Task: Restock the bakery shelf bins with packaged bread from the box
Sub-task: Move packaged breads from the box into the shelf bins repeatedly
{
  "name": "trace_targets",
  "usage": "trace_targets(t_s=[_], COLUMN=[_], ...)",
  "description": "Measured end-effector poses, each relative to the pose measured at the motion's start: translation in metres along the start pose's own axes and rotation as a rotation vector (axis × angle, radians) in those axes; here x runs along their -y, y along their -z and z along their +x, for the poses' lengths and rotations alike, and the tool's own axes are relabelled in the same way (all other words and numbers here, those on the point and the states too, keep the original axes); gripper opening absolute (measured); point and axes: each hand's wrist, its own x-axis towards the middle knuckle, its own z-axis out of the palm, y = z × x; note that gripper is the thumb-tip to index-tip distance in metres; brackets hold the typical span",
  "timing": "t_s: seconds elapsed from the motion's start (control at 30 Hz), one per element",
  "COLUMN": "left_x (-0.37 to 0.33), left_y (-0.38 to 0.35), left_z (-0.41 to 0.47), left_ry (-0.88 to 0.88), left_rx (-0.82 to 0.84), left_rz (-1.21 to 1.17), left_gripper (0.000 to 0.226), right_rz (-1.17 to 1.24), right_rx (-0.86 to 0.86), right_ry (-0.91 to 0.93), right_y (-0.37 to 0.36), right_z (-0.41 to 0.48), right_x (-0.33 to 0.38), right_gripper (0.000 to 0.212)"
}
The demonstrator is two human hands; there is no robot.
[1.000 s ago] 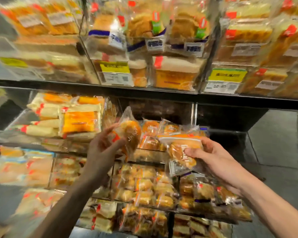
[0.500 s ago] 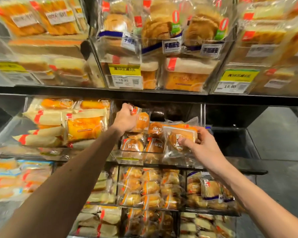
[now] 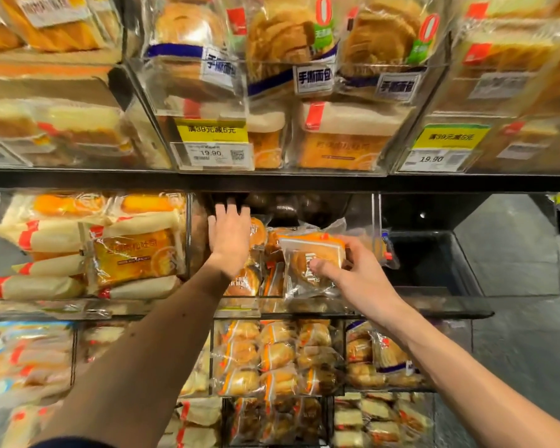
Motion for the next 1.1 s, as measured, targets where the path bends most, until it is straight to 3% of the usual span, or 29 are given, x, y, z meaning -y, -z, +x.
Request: trace_targets(t_s=[0.2,0.27,0.33,0.4,0.47,0.57,0.67,0.8,1.0,1.1], left_x=[0.009,0.009,0.011,0.010,0.007,0.003,-0.001,-0.012,-0.015,-0.016], left_y=[0.012,0.020,0.032,0.050,0.062,0.062,0.048,0.033,0.006,0.002], left_z=[0.007,0.002,-0.010,-0.024,-0.040,-0.057,-0.055,-0.039,-0.023,-0.018], left_ry=[-0.080,-0.104,-0.059,0.029,0.077,0.032,-0.042,-0.052,-0.111,-0.208], left_rx=[0.129,-0.019,-0.088,0.195,0.471,0.539,0.485,0.300,0.206,0.142], left_rz=[0.041,-0.123,-0.553,-1.016,-1.182,-1.290,-1.255,-1.056,-0.660,-0.485], left_gripper=[0.039,0.036,0.028,0.038,0.047,0.058,0.077,0.068,0.061,0.058], right_rz=[0.040,0.060,0.089,0.110,0.155,0.209,0.188,0.097,-0.151,-0.258], right_rx=[0.005,0.005,-0.004,-0.023,-0.042,-0.091,-0.146,-0.170,-0.194,-0.203], right_ry=[-0.058,-0.080,-0.108,-0.139,-0.183,-0.234,-0.239,-0.245,-0.227,-0.200], right_y=[-0.008,-0.009,-0.011,-0.014,-0.017,-0.024,-0.032,-0.037,-0.049,-0.057], right_z=[0.007,0.012,0.019,0.028,0.036,0.049,0.065,0.085,0.108,0.113], right_x=[-0.001,-0.001,-0.002,-0.004,-0.005,-0.007,-0.008,-0.009,-0.029,-0.034], right_gripper=[0.057,0.059,0.057,0.055,0.051,0.048,0.042,0.031,0.039,0.029])
